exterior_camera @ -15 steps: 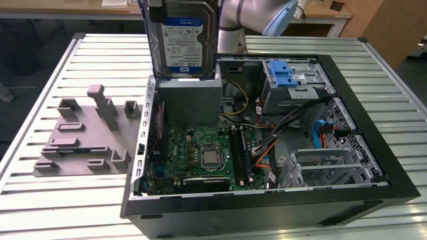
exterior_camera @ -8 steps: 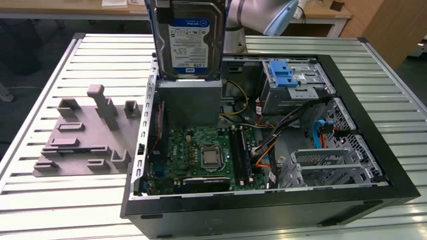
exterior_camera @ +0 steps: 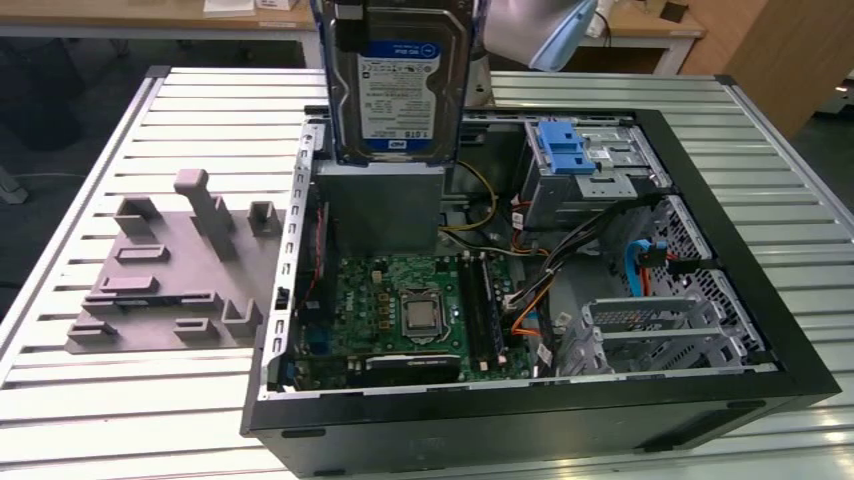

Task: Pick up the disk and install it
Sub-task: 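Pick up the disk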

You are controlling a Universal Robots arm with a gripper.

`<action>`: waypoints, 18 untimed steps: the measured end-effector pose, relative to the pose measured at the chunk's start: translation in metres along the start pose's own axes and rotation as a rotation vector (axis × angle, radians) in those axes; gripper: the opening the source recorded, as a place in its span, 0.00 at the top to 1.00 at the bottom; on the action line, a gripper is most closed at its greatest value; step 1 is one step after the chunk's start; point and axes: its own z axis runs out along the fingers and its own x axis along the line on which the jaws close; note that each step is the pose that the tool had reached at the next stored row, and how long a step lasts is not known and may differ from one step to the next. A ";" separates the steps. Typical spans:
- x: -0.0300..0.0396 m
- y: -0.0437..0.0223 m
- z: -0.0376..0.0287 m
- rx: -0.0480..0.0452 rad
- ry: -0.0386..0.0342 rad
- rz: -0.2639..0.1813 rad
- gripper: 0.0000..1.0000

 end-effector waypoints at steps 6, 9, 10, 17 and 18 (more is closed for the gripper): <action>0.0011 -0.0029 0.0000 -0.0002 0.0001 0.000 0.64; 0.0030 -0.0030 0.0003 -0.0002 0.0001 0.000 0.64; 0.0044 -0.0031 0.0003 0.0001 0.0001 0.000 0.64; 0.0204 -0.0068 0.0021 0.0026 -0.0002 0.000 0.64; 0.0216 -0.0091 0.0025 0.0027 -0.0003 0.000 0.64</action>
